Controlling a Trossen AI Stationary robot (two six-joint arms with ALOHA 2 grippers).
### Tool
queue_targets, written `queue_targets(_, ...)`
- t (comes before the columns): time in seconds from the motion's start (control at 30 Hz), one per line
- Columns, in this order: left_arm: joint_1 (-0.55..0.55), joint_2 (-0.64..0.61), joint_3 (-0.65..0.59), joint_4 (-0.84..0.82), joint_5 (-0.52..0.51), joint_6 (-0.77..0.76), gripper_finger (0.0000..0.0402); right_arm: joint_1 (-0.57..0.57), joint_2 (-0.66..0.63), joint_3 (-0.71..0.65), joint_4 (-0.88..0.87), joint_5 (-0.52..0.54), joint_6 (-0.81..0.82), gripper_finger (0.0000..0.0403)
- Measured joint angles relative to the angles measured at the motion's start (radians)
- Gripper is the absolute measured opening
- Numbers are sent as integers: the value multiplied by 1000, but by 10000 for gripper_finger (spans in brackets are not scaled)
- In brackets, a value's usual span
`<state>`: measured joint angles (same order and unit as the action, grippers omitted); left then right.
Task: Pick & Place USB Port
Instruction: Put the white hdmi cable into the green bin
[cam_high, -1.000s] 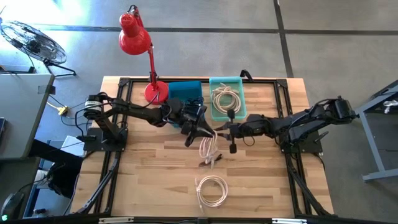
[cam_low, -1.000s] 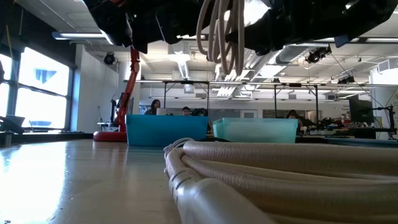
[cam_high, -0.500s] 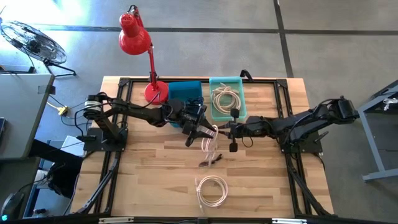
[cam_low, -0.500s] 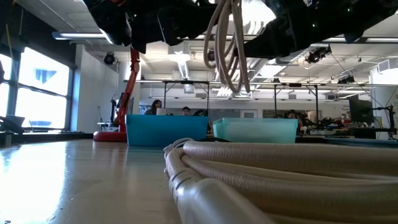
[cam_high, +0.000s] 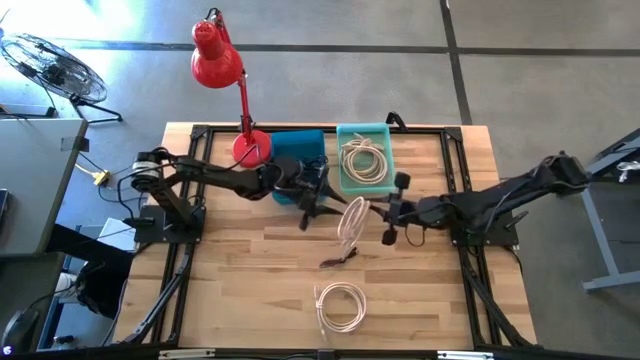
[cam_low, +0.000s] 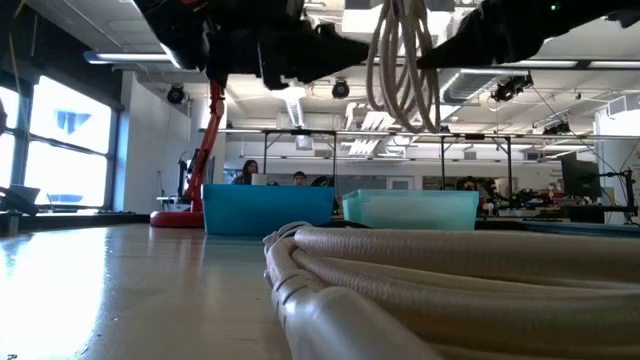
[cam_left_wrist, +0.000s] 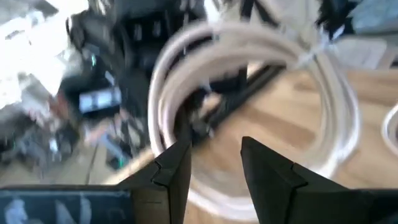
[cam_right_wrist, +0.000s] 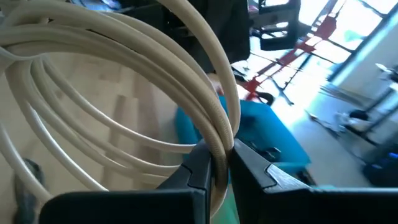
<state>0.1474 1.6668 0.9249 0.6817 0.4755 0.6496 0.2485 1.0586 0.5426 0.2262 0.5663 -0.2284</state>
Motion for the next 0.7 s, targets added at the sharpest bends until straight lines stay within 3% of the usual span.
queue_targets(0.2, 28, -85, 0, -310, -117, 0, 138, 50, -69, 0, -126, 193, 27, 28)
queue_targets(0.5, 21, -204, -1, -662, -122, 10, 138, 39, -156, 0, -244, 433, 95, 28)
queue_targets(0.7, 23, -227, -1, -794, -131, 17, 138, -59, -209, 0, -236, 485, 71, 28)
